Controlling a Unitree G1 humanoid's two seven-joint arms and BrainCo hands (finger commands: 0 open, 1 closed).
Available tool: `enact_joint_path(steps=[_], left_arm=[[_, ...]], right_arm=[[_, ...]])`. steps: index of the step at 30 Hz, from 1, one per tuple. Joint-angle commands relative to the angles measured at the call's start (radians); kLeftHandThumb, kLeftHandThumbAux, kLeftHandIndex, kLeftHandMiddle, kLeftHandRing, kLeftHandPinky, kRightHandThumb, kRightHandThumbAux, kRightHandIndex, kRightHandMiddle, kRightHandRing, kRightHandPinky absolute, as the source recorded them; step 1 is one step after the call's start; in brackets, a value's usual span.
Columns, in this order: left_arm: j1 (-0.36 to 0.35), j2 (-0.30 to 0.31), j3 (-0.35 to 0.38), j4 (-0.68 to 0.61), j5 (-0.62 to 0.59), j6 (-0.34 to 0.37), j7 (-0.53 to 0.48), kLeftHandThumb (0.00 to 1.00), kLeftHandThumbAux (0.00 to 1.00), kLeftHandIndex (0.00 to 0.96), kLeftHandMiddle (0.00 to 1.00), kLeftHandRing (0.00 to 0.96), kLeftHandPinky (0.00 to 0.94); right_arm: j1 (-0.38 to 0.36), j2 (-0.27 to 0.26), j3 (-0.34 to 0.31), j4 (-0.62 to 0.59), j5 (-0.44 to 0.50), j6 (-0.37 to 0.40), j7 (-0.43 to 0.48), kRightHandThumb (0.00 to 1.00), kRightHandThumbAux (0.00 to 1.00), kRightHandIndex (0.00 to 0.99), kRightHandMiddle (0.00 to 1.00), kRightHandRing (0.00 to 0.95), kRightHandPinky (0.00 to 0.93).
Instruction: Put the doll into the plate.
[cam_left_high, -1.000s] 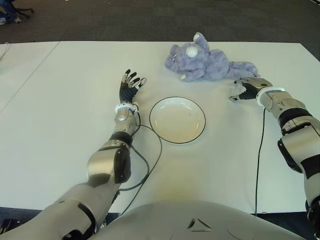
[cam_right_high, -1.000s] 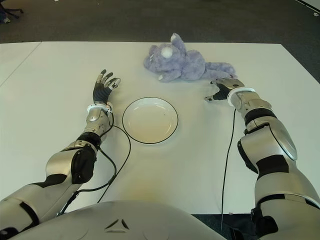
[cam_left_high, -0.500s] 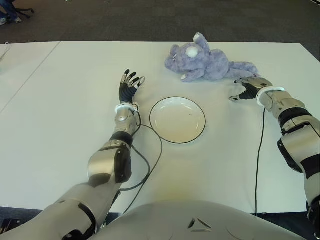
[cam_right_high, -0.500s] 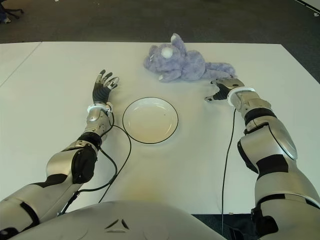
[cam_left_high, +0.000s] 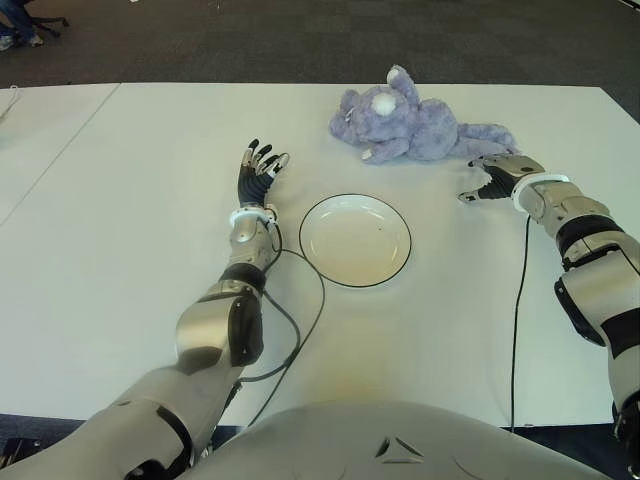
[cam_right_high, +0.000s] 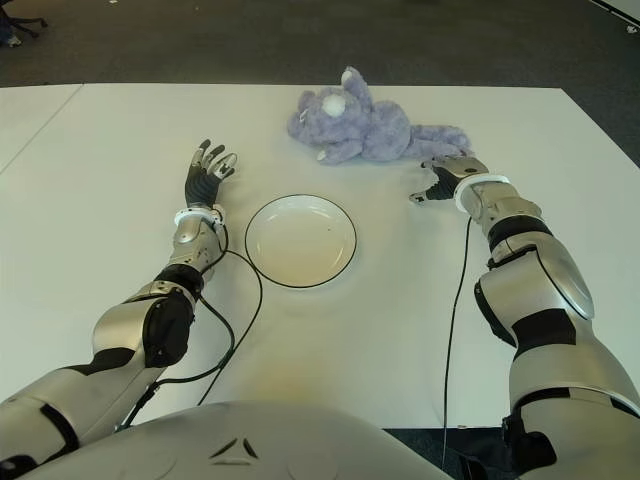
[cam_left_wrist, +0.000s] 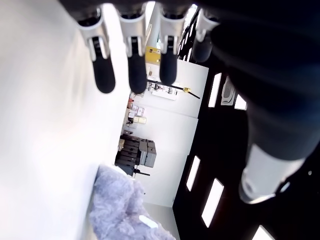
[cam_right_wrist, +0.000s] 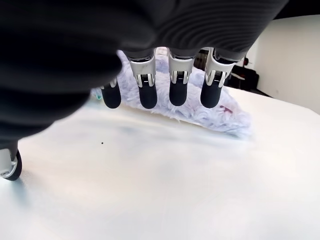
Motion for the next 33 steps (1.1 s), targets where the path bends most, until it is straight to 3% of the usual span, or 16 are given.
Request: enact_joint_path(steps=[1,4,13,33], left_arm=[[0.163,-0.036,0.012,0.120,-0.010,0.142,0.023,0.000,0.749,0.079,0.180,0.219,0.247],[0.164,-0.035,0.015,0.120,-0.014,0.143,0.017,0.000,0.750,0.076,0.170,0.209,0.241],[0.168,-0.023,-0.016,0.122,0.015,0.144,0.011,0.000,0.759,0.066,0.164,0.201,0.238],[0.156,-0.025,0.003,0.123,-0.012,0.160,0.016,0.003,0.766,0.055,0.171,0.214,0.246]], right_arm=[[-0.066,-0.022,-0.043,0.002,0.036,-0.017,0.062,0.264,0.448,0.000,0.000,0.000,0.000],[-0.114,-0.029,-0.082,-0.009,0.073,-0.027,0.086,0.244,0.447,0.000,0.000,0.000,0.000],[-0.143,-0.027,-0.101,-0.015,0.069,-0.018,0.083,0.254,0.396,0.000,0.000,0.000,0.000],[-0.181,-0.016,-0.062,-0.006,0.021,0.005,0.075,0.316,0.365,0.000,0.000,0.000,0.000]])
